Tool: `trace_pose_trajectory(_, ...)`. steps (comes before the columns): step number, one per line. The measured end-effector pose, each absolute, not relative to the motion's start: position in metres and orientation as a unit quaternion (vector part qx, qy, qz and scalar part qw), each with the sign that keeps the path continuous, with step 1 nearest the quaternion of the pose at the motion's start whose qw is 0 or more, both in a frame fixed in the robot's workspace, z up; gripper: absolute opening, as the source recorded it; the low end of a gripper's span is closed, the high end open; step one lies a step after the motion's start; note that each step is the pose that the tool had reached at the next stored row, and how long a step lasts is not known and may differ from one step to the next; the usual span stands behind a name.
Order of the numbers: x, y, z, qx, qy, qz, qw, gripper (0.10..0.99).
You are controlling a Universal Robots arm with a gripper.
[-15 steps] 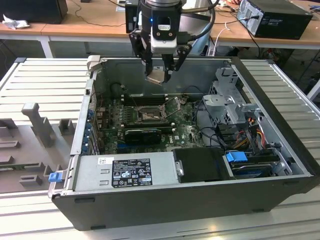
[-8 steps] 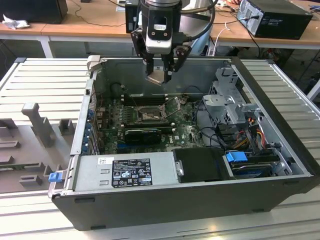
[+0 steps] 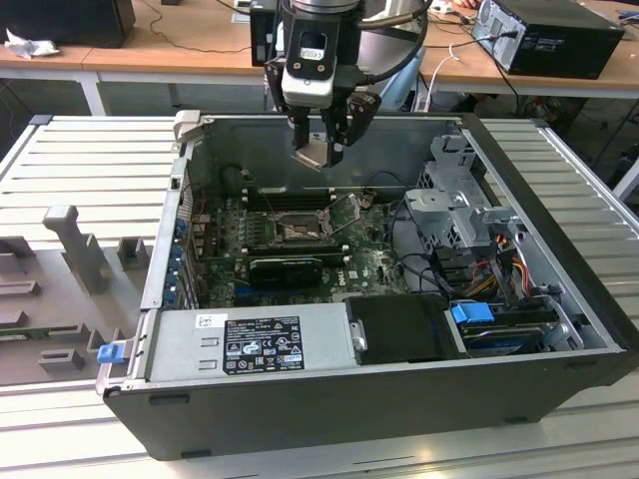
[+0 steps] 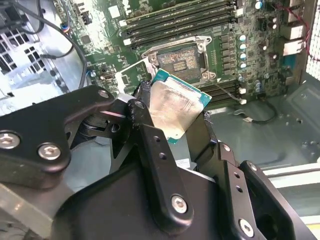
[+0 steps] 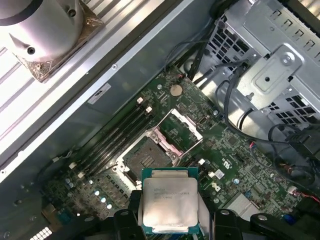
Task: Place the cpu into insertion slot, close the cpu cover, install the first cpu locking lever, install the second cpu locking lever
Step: 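Place the cpu into insertion slot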
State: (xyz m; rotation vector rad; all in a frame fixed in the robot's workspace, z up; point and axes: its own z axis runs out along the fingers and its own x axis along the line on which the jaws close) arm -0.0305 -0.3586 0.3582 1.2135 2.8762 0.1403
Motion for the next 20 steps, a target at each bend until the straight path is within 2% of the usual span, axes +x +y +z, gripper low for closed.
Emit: trace_pose_trajectory(20, -0.0305, -0.3586, 0.3561, 0.557, 0.829, 0.042, 0.017, 0.529)
